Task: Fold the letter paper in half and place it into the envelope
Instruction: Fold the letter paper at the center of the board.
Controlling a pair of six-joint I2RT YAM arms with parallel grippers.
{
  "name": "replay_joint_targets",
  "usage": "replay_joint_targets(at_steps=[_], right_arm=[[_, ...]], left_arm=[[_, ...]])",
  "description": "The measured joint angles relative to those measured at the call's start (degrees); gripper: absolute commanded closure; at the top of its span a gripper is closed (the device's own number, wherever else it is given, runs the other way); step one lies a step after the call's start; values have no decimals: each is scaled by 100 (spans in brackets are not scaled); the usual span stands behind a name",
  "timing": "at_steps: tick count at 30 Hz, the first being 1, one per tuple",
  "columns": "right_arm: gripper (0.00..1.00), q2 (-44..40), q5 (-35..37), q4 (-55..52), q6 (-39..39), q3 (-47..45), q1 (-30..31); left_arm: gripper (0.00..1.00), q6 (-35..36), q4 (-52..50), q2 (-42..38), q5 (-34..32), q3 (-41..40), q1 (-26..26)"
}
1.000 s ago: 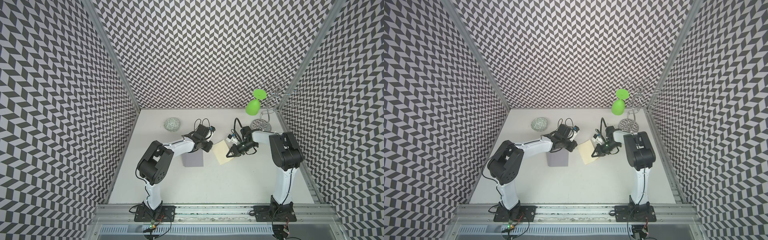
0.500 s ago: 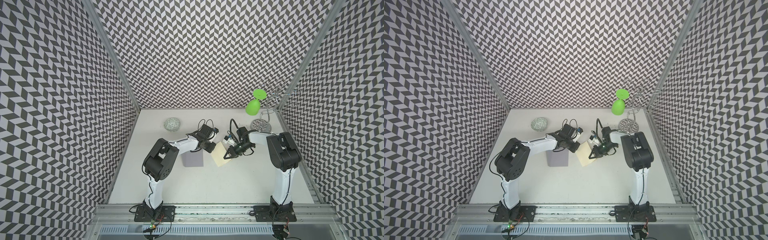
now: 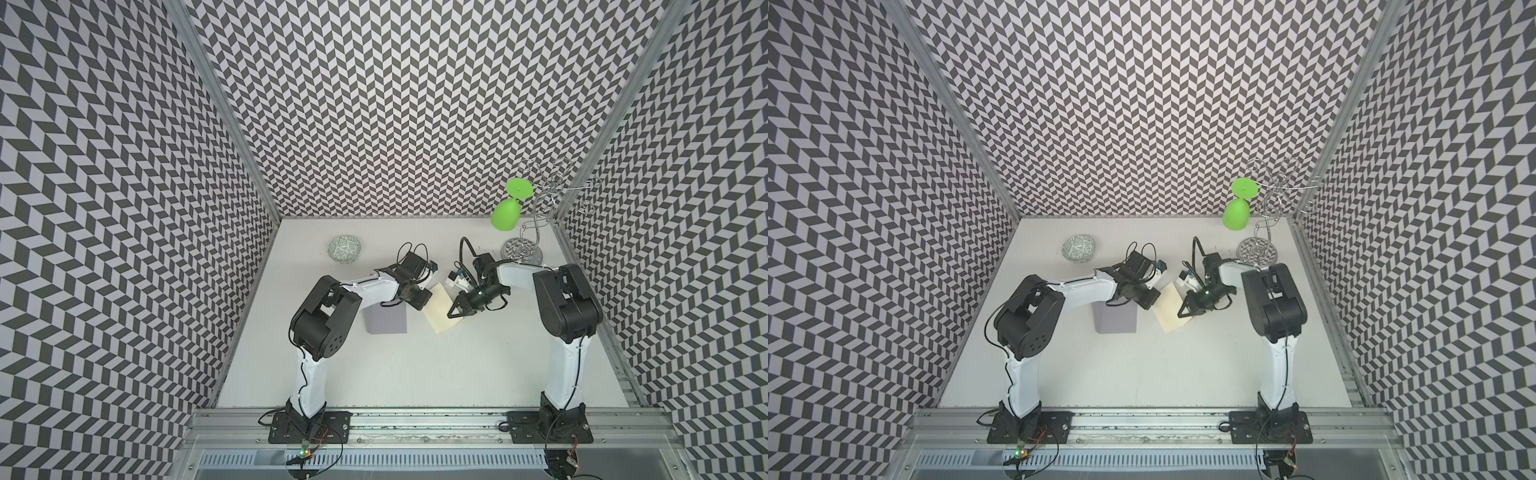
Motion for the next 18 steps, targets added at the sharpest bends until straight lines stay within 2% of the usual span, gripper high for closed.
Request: replay_joint_targets(at_steps=[10,11,13,17,18], right_arm=[[100,146,481,-411,48,507,0],[98,157,564,-448,85,568,11],[89,149,778,-452,179,654,57],[59,-9,1132,-306,411,730,166],[56,-70,1263,-234,472,739,210]], left_arm=[[97,-20,212,-66,-15,-184,-9],[97,-28,221,-68,-13,-192,-9],[97,-63,247,-76,-9,-212,-9],[98,-199,286,-114,76,-286,-11],[98,-240,282,-125,131,-302,-13]])
